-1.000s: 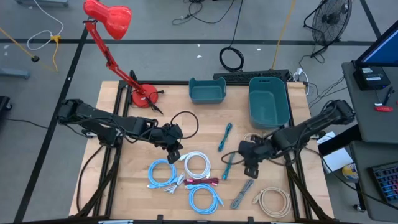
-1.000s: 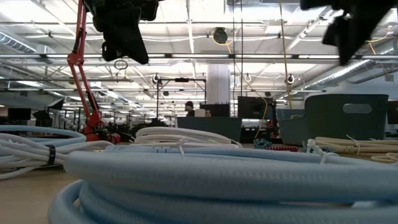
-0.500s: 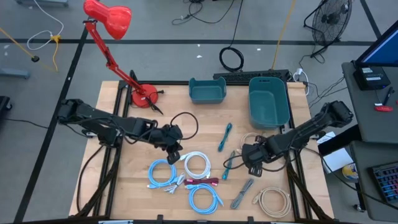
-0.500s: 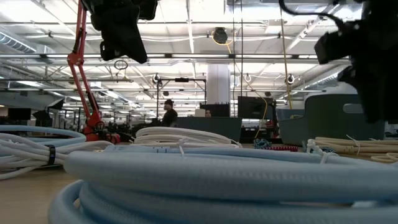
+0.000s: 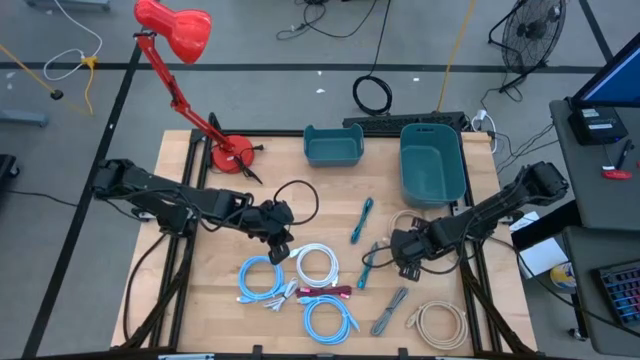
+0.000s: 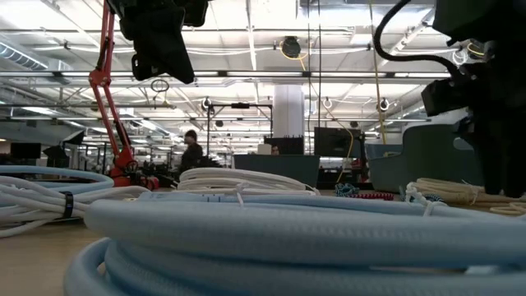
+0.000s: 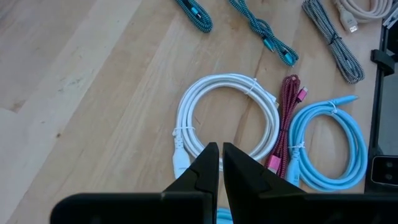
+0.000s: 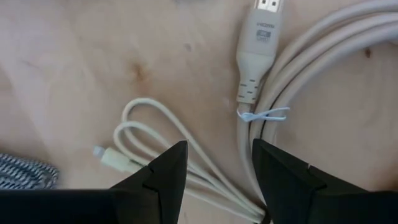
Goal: Pick & Place USB Port
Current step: Put the right brown HDMI cable into the right blue bin
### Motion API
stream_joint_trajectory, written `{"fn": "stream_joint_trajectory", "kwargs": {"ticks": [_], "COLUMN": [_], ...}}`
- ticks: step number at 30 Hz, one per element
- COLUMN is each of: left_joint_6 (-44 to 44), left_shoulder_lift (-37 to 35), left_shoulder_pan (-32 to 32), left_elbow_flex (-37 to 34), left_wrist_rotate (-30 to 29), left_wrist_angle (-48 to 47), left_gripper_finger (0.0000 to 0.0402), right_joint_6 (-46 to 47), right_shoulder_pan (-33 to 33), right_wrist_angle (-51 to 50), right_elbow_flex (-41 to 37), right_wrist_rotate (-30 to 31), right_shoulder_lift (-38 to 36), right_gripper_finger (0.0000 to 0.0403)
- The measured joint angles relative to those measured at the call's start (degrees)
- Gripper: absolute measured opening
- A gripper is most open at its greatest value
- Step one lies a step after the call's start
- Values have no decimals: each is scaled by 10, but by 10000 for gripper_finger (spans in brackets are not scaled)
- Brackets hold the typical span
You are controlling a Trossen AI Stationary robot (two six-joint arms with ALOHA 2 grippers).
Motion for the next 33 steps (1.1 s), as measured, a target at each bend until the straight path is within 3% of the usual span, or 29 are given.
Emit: {"fn": "stream_joint_trajectory", "kwargs": {"ticks": [4, 18, 25, 33], "left_joint_6": [-2, 7, 16, 16], "left_shoulder_lift": [0, 0, 0, 0], "left_shoulder_pan": [0, 0, 0, 0], "left_elbow_flex": [0, 0, 0, 0], "left_wrist_rotate": [0, 0, 0, 0], "left_wrist_angle": [0, 0, 0, 0], "left_gripper_finger": [24, 24, 24, 24], "right_joint_6": [4, 19, 19, 15], "right_shoulder_pan": [-1, 0, -4, -20], "right_wrist_angle": [0, -1, -80, -50], "right_elbow_flex": [-1, 41, 49, 14], "right_wrist_rotate": [19, 1, 38, 62], "right_shoulder_lift": [0, -2, -2, -3], "right_gripper_finger": [173, 173, 173, 173]}}
